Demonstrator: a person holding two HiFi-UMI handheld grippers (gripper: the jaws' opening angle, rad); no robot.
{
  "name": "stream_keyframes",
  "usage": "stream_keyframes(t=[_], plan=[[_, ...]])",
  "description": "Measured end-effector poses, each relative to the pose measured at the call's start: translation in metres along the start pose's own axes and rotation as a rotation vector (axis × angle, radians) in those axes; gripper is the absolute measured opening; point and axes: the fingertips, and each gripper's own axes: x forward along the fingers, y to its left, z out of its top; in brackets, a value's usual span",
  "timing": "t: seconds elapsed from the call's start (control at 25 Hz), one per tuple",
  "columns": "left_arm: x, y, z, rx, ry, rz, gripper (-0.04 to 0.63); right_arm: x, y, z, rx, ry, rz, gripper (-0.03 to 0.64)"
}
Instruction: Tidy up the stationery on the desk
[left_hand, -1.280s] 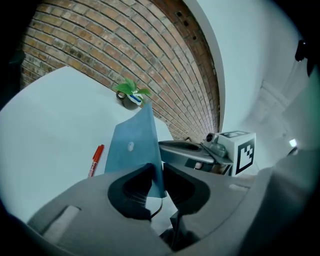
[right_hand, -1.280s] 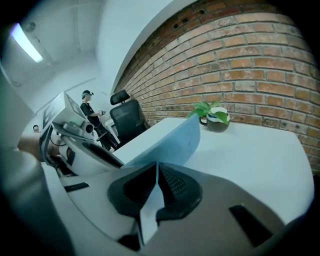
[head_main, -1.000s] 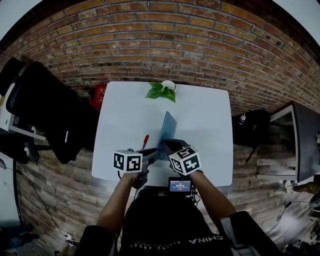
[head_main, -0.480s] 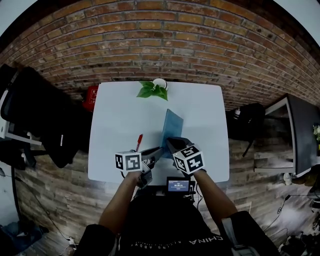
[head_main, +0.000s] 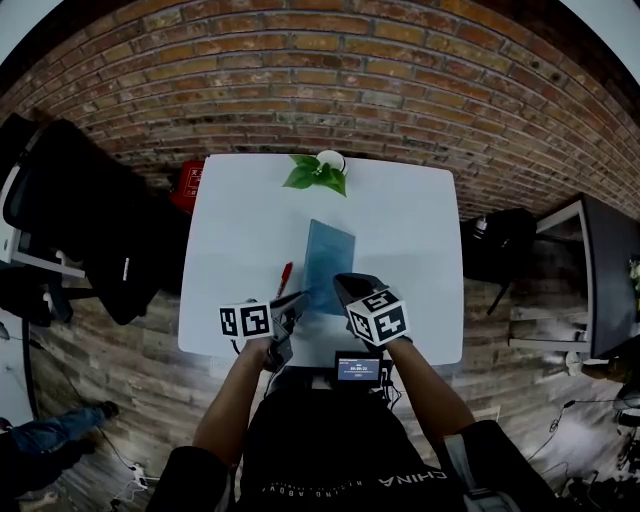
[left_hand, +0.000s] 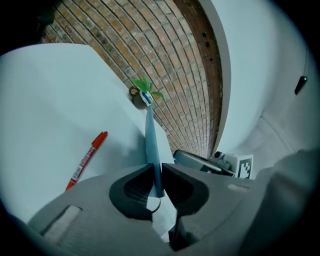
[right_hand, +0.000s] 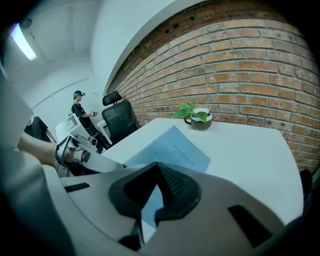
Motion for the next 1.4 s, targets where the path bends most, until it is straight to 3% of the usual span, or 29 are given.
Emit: stream_keyframes(t=[0.24, 0.4, 1.04, 1.4], plan=[[-0.001, 0.027, -0.007, 0.028, 0.051, 0.112, 0.054, 0.001, -0.003, -0.001, -0.001, 0.005, 0.000, 0.011], [0.002, 0.043, -0.016, 0.005, 0.076, 0.158, 0.054, 0.001, -0.005, -0.004, 0.003, 0.011, -0.001, 0.011], [0.020, 0.065, -0.033, -0.028, 0.138, 0.229, 0.058, 0.002, -0.019, -0.016, 0.037, 0.027, -0.012, 0.011], [0.017, 0.070, -0.035, 0.045, 0.163, 0.292, 0.075, 0.002, -0.021, -0.018, 0.045, 0.031, -0.007, 0.011]])
